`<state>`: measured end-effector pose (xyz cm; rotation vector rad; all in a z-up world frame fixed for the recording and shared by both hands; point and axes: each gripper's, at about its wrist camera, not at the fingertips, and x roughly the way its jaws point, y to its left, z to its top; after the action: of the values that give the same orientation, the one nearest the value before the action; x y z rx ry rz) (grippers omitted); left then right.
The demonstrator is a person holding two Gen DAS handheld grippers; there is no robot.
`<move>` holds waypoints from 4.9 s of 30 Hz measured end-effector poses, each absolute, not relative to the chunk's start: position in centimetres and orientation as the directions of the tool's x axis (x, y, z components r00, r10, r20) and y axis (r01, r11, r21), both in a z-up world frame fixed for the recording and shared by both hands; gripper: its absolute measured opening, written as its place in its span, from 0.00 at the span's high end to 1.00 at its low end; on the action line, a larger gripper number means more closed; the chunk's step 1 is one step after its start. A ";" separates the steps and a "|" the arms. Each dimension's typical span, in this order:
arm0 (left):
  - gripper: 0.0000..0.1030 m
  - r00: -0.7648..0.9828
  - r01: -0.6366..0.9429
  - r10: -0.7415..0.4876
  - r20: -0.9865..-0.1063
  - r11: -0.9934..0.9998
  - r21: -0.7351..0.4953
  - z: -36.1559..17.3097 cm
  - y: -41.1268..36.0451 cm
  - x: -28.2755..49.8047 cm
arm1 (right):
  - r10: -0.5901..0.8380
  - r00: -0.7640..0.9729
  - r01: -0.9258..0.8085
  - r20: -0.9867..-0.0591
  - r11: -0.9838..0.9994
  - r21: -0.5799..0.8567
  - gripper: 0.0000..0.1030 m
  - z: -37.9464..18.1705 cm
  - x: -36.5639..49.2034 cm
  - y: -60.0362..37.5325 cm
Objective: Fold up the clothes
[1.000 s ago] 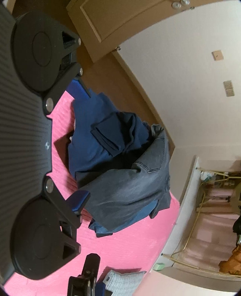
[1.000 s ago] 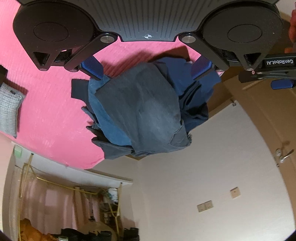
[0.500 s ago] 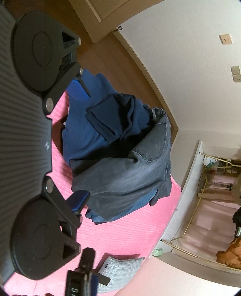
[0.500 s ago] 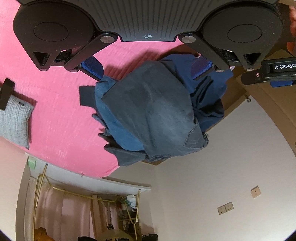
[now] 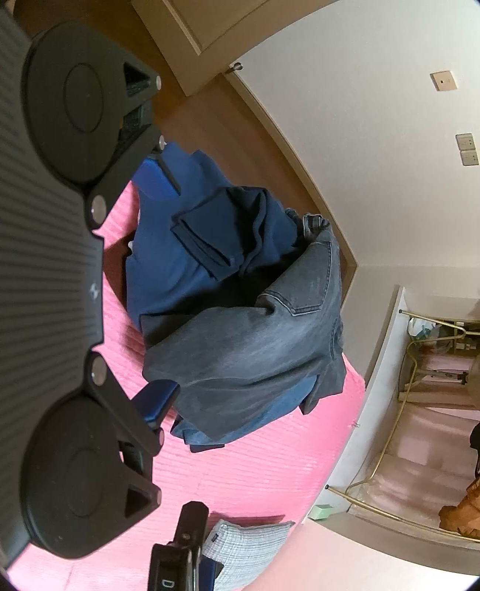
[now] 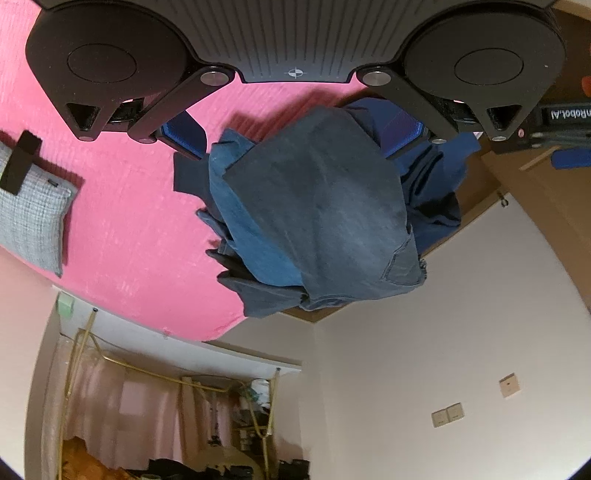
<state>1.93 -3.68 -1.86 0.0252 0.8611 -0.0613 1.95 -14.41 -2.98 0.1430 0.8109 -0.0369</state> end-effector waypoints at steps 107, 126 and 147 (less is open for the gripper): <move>0.62 0.659 0.727 -0.423 -0.622 0.570 0.383 -13.0 3.2 30.5 | -0.055 0.750 -0.238 -0.659 0.907 -0.347 0.97 -9.0 27.2 -11.1; 0.91 0.406 0.711 -0.842 -0.356 0.045 0.702 9.6 -19.4 1.4 | -0.257 0.853 0.303 -0.454 0.952 0.031 0.97 5.0 -5.9 -24.4; 0.40 -0.064 0.898 -0.525 -0.849 -0.400 0.180 -12.5 -39.3 -21.3 | -0.421 0.224 0.900 -0.879 0.435 0.021 0.35 -14.2 -39.5 -34.4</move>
<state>-21.29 -39.27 -12.53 1.1036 0.4910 -1.6876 -39.55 -34.37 -14.20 0.6154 0.9427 -0.9954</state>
